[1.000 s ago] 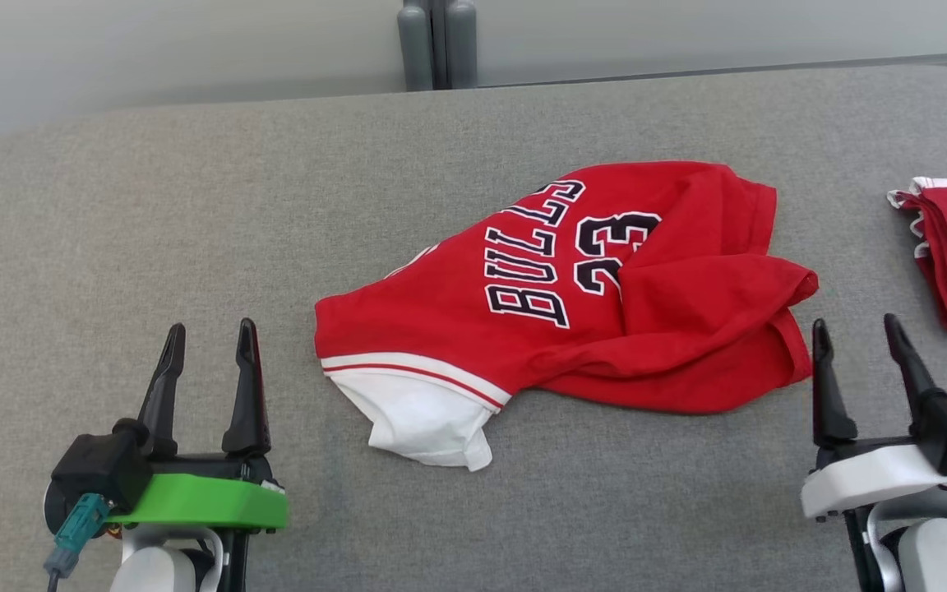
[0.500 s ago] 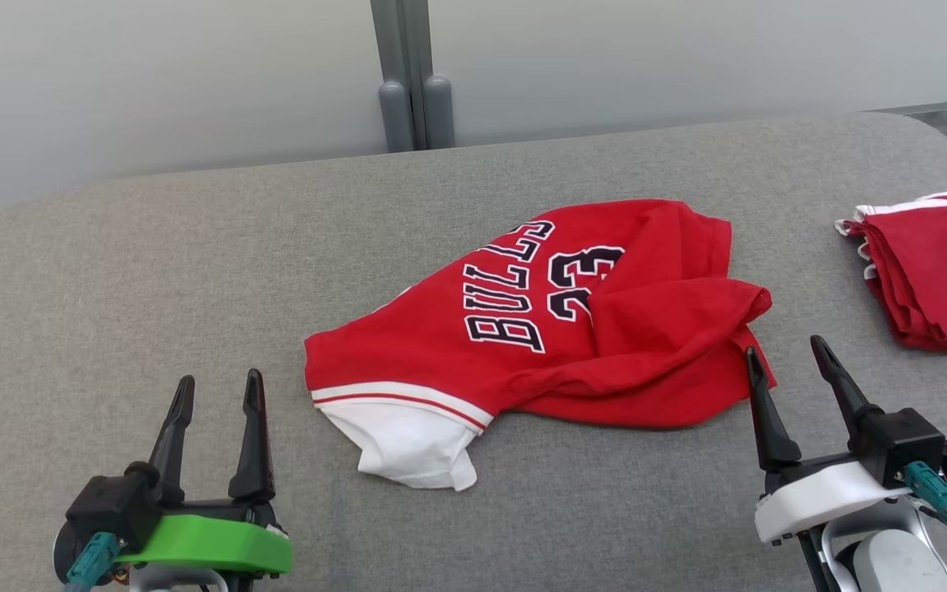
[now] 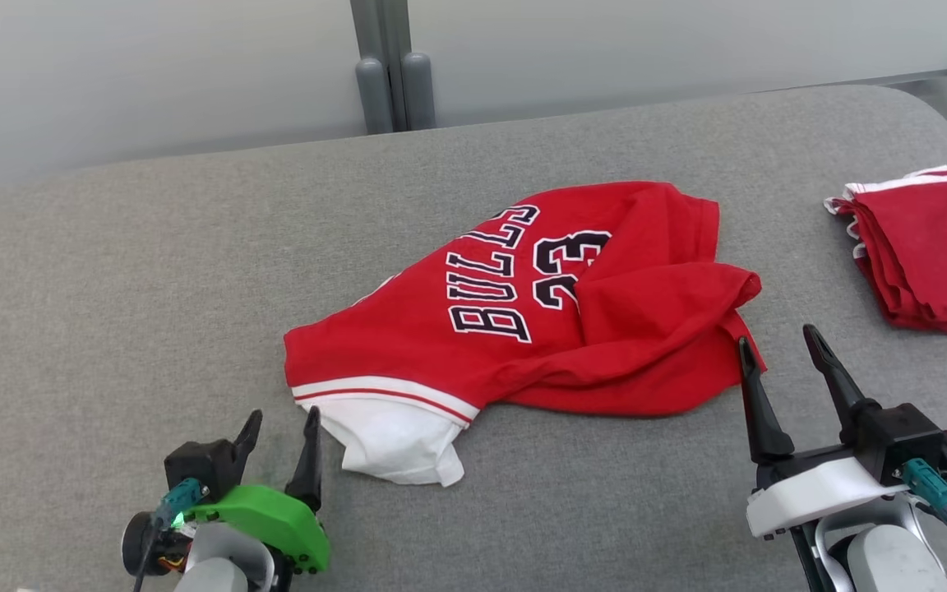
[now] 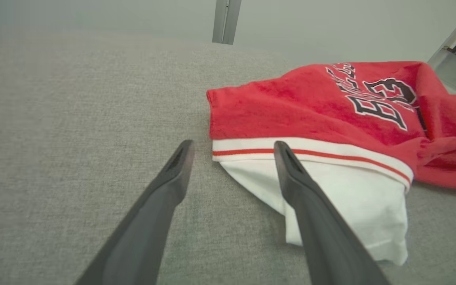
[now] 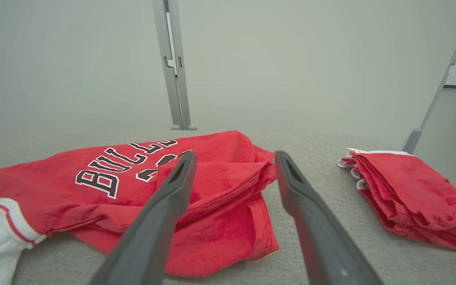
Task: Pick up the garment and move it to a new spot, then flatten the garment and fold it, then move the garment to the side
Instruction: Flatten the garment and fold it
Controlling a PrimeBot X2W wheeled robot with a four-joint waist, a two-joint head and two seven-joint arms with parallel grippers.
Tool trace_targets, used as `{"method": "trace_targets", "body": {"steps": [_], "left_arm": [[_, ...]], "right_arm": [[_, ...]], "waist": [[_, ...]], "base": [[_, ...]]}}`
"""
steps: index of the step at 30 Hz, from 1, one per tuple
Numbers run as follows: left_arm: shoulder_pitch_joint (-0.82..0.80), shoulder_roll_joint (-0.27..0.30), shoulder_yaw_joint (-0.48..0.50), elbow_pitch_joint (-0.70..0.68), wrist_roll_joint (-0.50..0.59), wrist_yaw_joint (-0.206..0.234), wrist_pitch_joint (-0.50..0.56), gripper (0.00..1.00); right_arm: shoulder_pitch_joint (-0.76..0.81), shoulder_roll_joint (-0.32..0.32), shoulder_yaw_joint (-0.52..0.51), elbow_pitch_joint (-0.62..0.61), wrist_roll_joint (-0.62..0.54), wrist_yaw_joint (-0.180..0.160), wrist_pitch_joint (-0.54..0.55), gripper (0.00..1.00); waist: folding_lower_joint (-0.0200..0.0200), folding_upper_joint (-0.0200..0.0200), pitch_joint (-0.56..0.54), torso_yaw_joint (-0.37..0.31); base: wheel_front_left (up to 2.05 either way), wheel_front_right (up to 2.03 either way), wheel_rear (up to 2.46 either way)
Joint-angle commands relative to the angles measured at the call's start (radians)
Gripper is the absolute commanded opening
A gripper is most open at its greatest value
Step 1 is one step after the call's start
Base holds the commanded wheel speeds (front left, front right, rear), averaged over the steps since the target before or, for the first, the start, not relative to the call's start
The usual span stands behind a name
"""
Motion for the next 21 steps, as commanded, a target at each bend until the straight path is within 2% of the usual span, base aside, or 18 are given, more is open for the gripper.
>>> {"method": "trace_targets", "body": {"steps": [1, 7, 19, 20, 21], "left_arm": [[-0.047, 0.010, 0.005, 0.057, -0.002, 0.011, 0.012, 1.00], [-0.140, 0.007, -0.007, 0.218, -0.029, 0.004, 0.005, 1.00], [-0.225, 0.002, -0.042, 0.351, -0.042, -0.001, -0.010, 1.00], [-0.231, 0.001, -0.048, 0.349, -0.041, -0.002, -0.011, 0.84], [-0.234, 0.001, -0.055, 0.348, -0.041, -0.002, -0.012, 0.00]], "right_arm": [[-0.009, 0.001, -0.002, -0.006, 0.006, -0.002, -0.002, 1.00], [-0.010, 0.004, -0.020, -0.018, 0.005, -0.002, -0.002, 1.00], [-0.022, 0.015, -0.015, -0.031, 0.001, -0.002, -0.002, 1.00], [-0.021, 0.015, -0.014, -0.032, 0.002, -0.001, -0.002, 1.00], [-0.020, 0.015, -0.014, -0.032, 0.003, -0.001, -0.002, 1.00]], "waist": [[0.0000, 0.0000, 0.018, -0.024], [0.0000, 0.0000, 0.044, -0.044], [0.0000, 0.0000, 0.066, -0.052], [0.0000, 0.0000, 0.068, -0.052], [0.0000, 0.0000, 0.069, -0.051]], "base": [[0.00, 0.00, 0.00], [0.00, 0.00, 0.00], [0.00, 0.00, 0.00], [0.00, 0.00, 0.00], [0.00, 0.00, 0.00]]}}
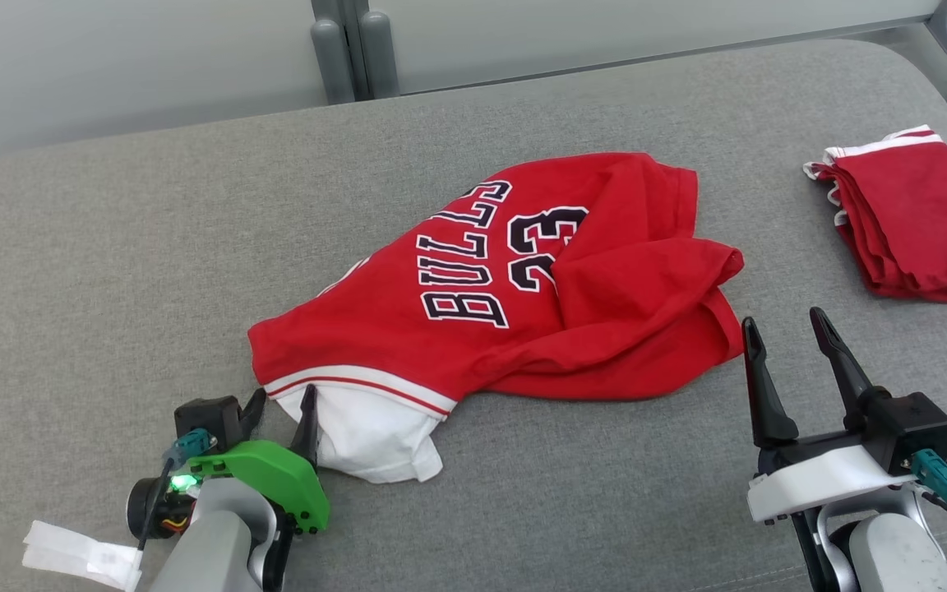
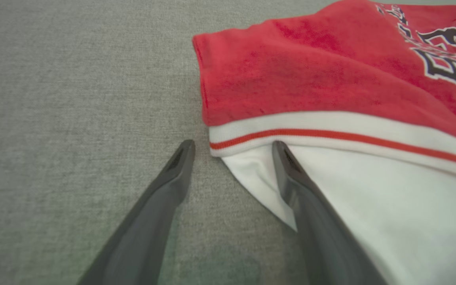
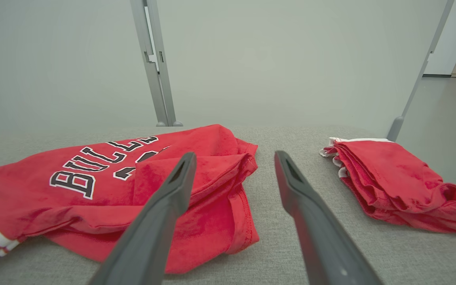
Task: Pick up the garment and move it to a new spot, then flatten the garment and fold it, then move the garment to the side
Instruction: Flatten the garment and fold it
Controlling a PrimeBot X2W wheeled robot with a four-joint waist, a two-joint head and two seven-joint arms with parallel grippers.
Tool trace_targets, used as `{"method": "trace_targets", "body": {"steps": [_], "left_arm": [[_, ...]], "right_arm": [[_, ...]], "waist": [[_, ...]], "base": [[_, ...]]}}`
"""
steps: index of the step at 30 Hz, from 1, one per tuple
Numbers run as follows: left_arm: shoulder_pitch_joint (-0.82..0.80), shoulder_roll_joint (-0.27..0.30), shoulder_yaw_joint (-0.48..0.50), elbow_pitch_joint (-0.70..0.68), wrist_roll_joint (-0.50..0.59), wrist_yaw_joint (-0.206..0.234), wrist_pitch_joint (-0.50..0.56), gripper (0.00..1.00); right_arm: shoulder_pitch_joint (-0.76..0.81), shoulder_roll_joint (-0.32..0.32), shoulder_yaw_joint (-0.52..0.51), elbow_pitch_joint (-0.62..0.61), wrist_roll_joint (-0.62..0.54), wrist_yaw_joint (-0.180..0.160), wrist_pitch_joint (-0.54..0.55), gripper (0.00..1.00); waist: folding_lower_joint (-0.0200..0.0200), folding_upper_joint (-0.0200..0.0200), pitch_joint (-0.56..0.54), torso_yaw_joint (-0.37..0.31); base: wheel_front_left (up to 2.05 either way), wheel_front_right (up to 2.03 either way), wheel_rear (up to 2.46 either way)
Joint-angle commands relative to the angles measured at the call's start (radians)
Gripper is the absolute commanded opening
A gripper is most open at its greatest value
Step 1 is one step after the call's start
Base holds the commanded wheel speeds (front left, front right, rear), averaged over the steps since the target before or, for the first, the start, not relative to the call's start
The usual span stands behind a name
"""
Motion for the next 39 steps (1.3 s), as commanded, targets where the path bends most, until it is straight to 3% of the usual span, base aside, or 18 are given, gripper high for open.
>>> {"method": "trace_targets", "body": {"steps": [1, 8, 19, 28, 32, 39], "left_arm": [[-0.015, 0.000, -0.012, -0.005, 0.006, -0.005, -0.004, 0.00], [0.009, 0.003, 0.005, -0.100, -0.005, -0.006, -0.005, 0.00], [0.117, 0.063, 0.147, -0.274, 0.012, 0.000, -0.004, 0.00], [0.183, 0.056, 0.167, -0.470, 0.050, -0.001, -0.004, 0.00], [0.280, 0.045, 0.164, -0.609, 0.068, 0.026, 0.006, 0.00], [0.373, 0.035, 0.166, -0.734, 0.046, 0.081, 0.084, 0.00]], "right_arm": [[-0.005, -0.001, 0.001, -0.004, 0.001, -0.001, -0.002, 1.00], [-0.007, 0.000, -0.003, -0.004, 0.002, -0.001, -0.002, 1.00], [0.002, -0.006, 0.009, 0.000, 0.002, -0.002, -0.002, 1.00], [0.006, -0.006, 0.008, 0.002, -0.004, -0.002, -0.002, 1.00], [0.017, -0.007, -0.006, -0.003, -0.006, -0.002, -0.002, 1.00], [0.003, -0.007, 0.002, -0.012, -0.007, -0.002, -0.002, 1.00]], "waist": [[0.0000, 0.0000, 0.003, 0.001], [0.0000, 0.0000, 0.013, 0.019], [0.0000, 0.0000, 0.009, 0.105], [0.0000, 0.0000, -0.002, 0.148], [0.0000, 0.0000, -0.007, 0.166], [0.0000, 0.0000, 0.006, 0.157]], "base": [[0.00, 0.00, 0.00], [0.00, 0.00, 0.00], [0.00, 0.00, 0.00], [0.00, 0.00, 0.00], [0.00, 0.00, 0.00], [0.00, 0.00, 0.00]]}}
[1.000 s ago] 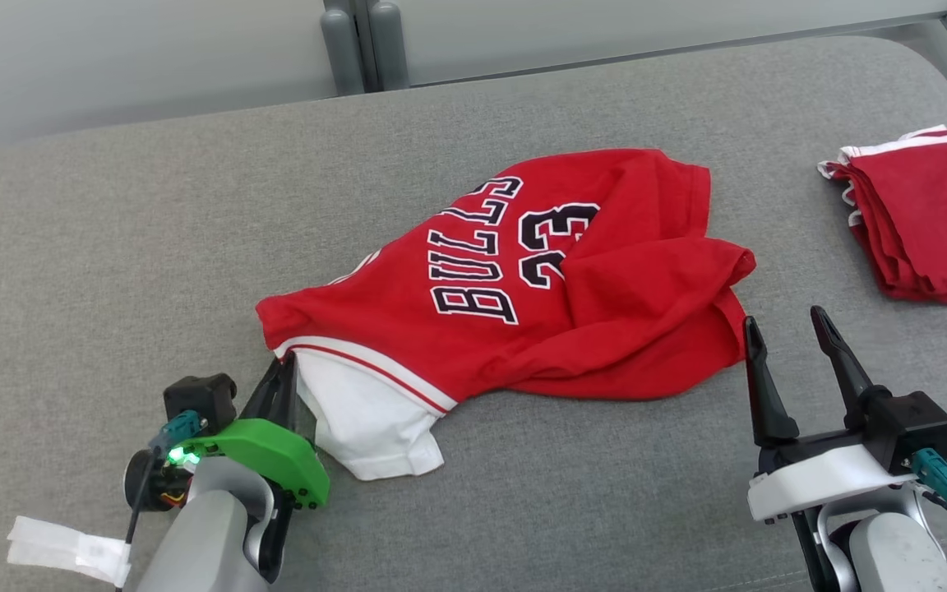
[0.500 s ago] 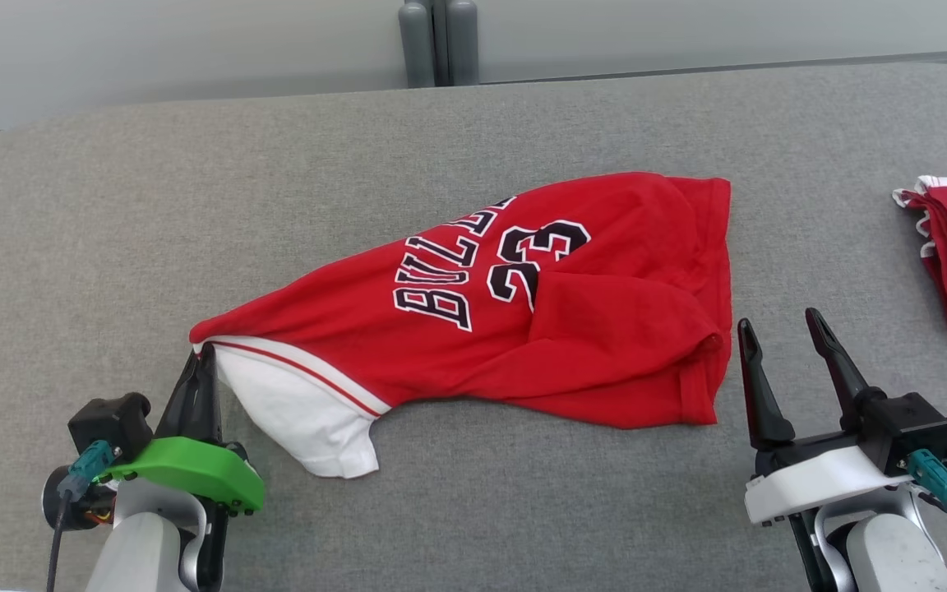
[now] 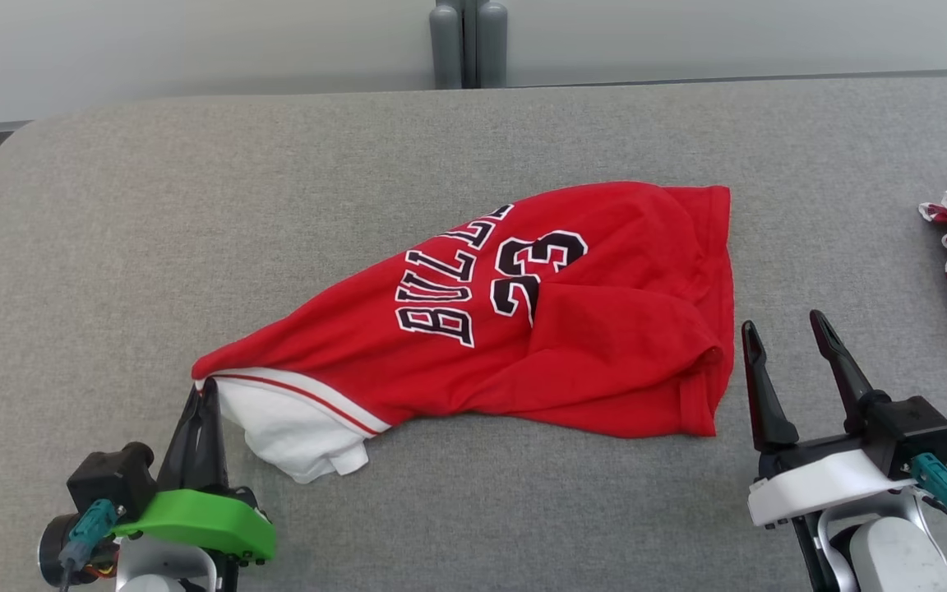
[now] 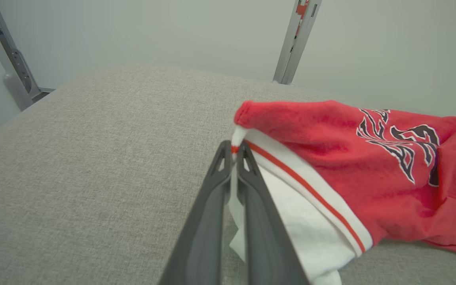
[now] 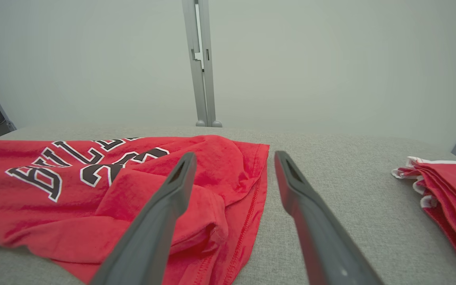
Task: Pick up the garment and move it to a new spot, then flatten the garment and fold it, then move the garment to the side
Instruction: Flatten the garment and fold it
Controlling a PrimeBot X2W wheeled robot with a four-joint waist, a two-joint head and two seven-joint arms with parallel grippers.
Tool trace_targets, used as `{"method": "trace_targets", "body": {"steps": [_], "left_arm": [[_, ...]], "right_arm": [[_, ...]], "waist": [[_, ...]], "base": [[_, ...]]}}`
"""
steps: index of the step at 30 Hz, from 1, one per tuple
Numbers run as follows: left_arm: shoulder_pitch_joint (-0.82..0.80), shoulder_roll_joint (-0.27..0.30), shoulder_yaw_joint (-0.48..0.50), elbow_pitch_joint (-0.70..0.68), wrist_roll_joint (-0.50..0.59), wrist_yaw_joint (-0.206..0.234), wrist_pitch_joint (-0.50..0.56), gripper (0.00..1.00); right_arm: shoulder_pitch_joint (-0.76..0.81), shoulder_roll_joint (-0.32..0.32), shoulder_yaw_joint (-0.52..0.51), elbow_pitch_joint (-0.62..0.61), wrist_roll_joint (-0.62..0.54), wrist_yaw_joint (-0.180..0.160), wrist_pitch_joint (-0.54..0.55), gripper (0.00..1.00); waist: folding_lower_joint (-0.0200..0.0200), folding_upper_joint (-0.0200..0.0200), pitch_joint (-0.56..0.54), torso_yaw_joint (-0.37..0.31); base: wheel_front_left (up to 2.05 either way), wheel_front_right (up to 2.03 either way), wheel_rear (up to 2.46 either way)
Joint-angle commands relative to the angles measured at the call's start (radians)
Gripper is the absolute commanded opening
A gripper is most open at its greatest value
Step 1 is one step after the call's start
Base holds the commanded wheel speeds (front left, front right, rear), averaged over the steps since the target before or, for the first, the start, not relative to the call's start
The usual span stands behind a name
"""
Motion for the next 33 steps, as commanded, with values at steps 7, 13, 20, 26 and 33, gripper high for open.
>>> {"method": "trace_targets", "body": {"steps": [7, 13, 20, 26, 33], "left_arm": [[-0.092, 0.024, -0.008, 0.036, 0.012, 0.016, 0.031, 0.00], [-0.276, 0.042, -0.013, 0.279, 0.024, 0.015, 0.017, 0.00], [-0.392, 0.063, 0.006, 0.483, 0.029, 0.035, -0.049, 1.00], [-0.368, 0.049, 0.032, 0.478, 0.010, 0.008, -0.085, 1.00], [-0.221, 0.006, 0.109, 0.201, 0.027, -0.046, -0.084, 1.00]], "right_arm": [[-0.019, -0.004, 0.005, -0.008, 0.002, -0.002, -0.002, 1.00], [-0.047, -0.011, 0.020, -0.019, -0.001, -0.002, -0.002, 1.00], [-0.063, -0.009, 0.018, -0.028, -0.001, -0.002, -0.003, 1.00], [-0.047, -0.006, -0.017, -0.029, -0.009, -0.002, -0.003, 1.00], [-0.032, -0.015, -0.038, -0.025, -0.013, -0.002, -0.003, 1.00]], "waist": [[0.0000, 0.0000, 0.036, -0.062], [0.0000, 0.0000, 0.077, -0.116], [0.0000, 0.0000, 0.116, -0.153], [0.0000, 0.0000, 0.100, -0.112], [0.0000, 0.0000, 0.047, -0.038]], "base": [[0.00, 0.00, 0.00], [0.00, 0.00, 0.00], [0.00, 0.00, 0.00], [0.00, 0.00, 0.00], [0.00, 0.00, 0.00]]}}
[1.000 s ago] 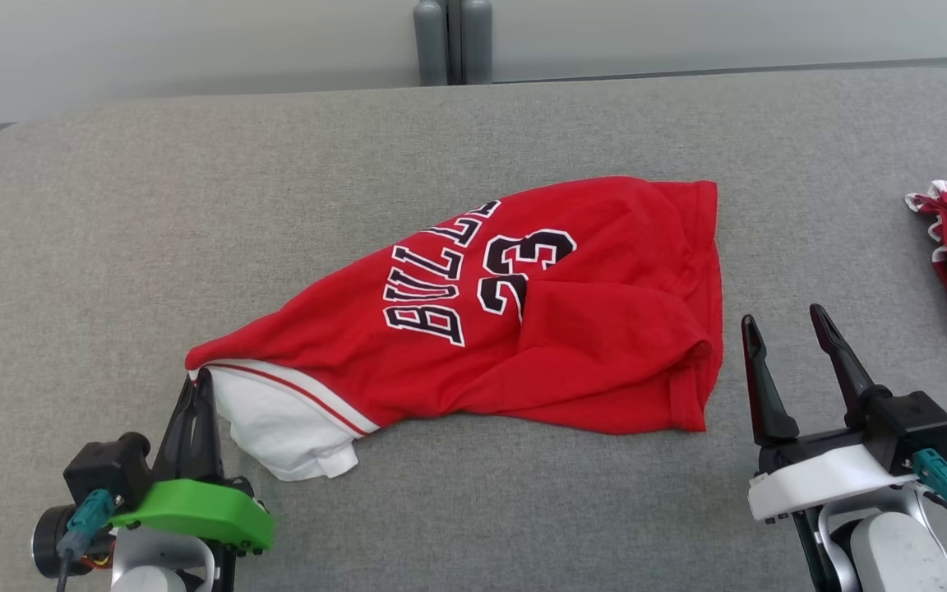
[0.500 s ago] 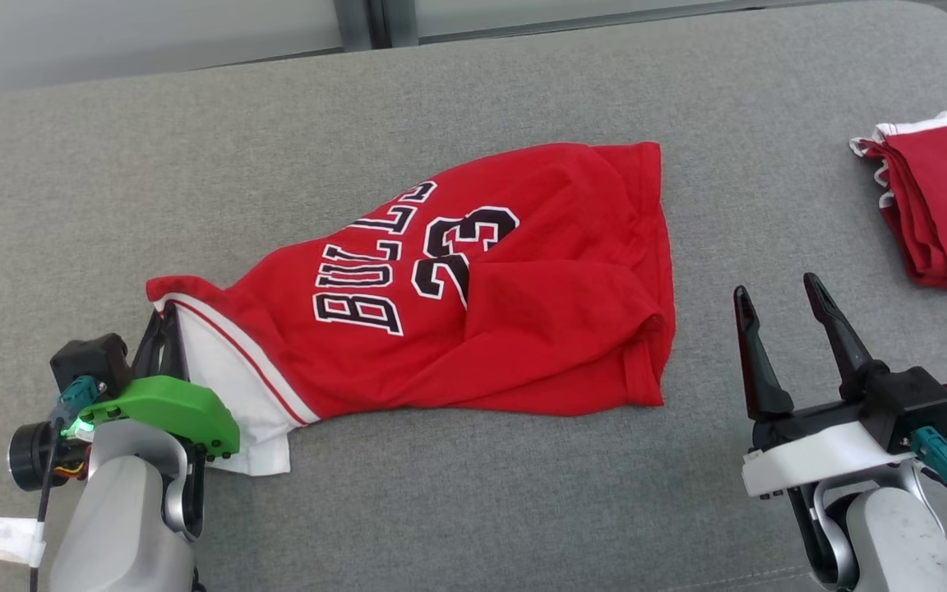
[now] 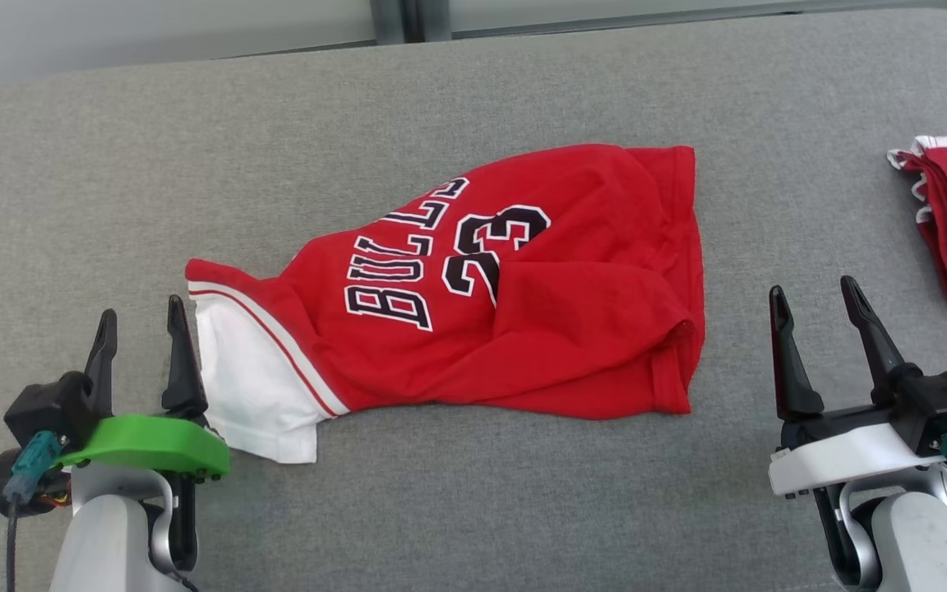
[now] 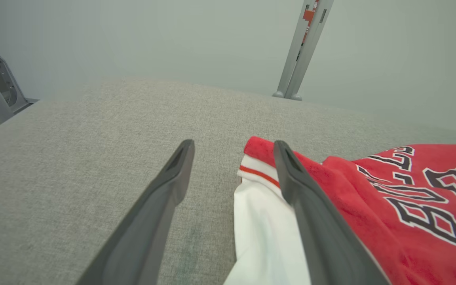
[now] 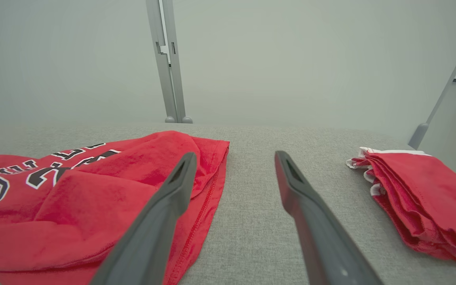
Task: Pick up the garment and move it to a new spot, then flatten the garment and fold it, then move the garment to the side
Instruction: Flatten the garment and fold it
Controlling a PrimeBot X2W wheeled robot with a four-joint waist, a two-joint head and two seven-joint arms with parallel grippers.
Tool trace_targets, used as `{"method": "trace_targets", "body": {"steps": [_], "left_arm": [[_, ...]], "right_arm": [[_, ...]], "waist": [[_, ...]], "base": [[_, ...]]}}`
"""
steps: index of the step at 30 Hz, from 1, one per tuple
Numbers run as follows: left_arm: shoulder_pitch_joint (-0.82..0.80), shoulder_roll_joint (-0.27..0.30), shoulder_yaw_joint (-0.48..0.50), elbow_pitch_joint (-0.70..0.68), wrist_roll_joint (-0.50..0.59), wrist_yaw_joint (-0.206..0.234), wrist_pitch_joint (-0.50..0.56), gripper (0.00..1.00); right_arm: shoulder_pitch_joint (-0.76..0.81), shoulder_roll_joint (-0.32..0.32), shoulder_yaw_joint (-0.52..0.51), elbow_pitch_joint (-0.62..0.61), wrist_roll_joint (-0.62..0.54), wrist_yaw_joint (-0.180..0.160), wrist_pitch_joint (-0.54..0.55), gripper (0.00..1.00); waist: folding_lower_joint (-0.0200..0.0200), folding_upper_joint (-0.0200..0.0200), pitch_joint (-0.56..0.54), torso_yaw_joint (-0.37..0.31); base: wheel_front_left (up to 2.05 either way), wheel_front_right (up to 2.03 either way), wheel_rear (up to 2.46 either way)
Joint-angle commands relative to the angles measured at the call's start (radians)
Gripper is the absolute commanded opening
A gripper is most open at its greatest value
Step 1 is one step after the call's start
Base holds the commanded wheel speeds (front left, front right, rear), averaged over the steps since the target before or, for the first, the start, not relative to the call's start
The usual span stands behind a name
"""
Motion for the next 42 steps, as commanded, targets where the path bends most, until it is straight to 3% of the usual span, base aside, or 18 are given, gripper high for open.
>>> {"method": "trace_targets", "body": {"steps": [1, 9, 15, 31, 42], "left_arm": [[0.031, -0.007, 0.013, -0.046, 0.014, -0.011, -0.002, 1.00], [0.155, -0.035, 0.020, -0.239, 0.024, -0.039, -0.003, 1.00], [0.206, -0.039, -0.071, -0.307, 0.001, -0.041, -0.003, 1.00], [0.145, -0.025, -0.147, -0.137, -0.016, -0.041, -0.003, 1.00], [0.163, -0.024, -0.115, -0.073, -0.016, -0.041, -0.003, 1.00]], "right_arm": [[0.014, -0.005, -0.003, 0.006, -0.005, -0.002, -0.003, 1.00], [0.037, -0.011, -0.004, 0.047, 0.004, -0.002, -0.003, 1.00], [0.067, 0.000, 0.028, 0.079, 0.019, -0.002, -0.003, 1.00], [0.041, 0.024, 0.081, 0.206, 0.042, -0.002, -0.003, 1.00], [0.029, 0.037, 0.086, 0.240, 0.052, -0.002, -0.003, 1.00]], "waist": [[0.0000, 0.0000, -0.050, 0.051], [0.0000, 0.0000, -0.124, 0.098], [0.0000, 0.0000, -0.167, 0.101], [0.0000, 0.0000, -0.228, 0.061], [0.0000, 0.0000, -0.248, 0.026]], "base": [[0.00, 0.00, 0.00], [0.00, 0.00, 0.00], [0.00, 0.00, 0.00], [0.00, 0.00, 0.00], [0.00, 0.00, 0.00]]}}
